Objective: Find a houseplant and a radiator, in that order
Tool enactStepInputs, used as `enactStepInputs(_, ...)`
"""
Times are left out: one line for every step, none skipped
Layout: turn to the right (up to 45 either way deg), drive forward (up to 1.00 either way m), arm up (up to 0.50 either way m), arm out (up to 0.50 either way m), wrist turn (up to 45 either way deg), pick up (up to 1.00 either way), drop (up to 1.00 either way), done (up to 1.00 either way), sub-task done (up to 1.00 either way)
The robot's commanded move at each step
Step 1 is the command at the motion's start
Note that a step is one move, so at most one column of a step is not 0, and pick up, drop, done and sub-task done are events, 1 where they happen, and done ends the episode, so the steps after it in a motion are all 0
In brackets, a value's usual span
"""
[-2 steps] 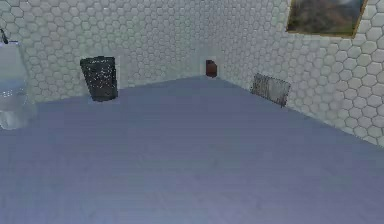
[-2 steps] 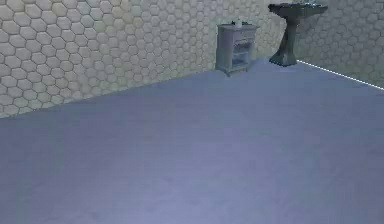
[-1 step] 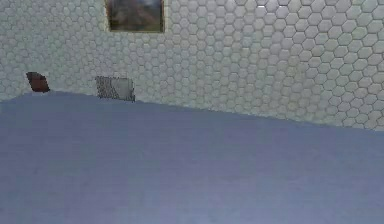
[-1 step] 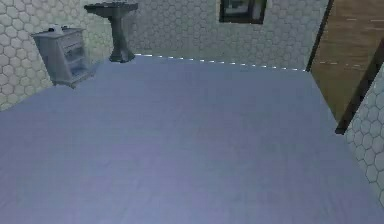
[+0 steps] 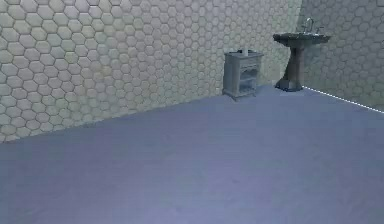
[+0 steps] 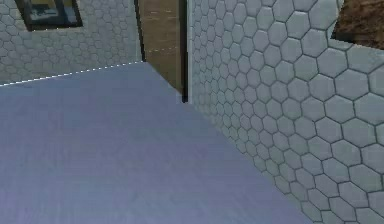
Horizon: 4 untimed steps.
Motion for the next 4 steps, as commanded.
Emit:
enactStepInputs(45.0,0.00,0.00,0.00,0.0,0.00,0.00,0.00,0.00)
enactStepInputs(30.0,0.00,0.00,0.00,0.0,0.00,0.00,0.00,0.00)
enactStepInputs(0.0,1.00,0.00,0.00,0.0,0.00,0.00,0.00,0.00)
enactStepInputs(3.0,0.00,0.00,0.00,0.0,0.00,0.00,0.00,0.00)
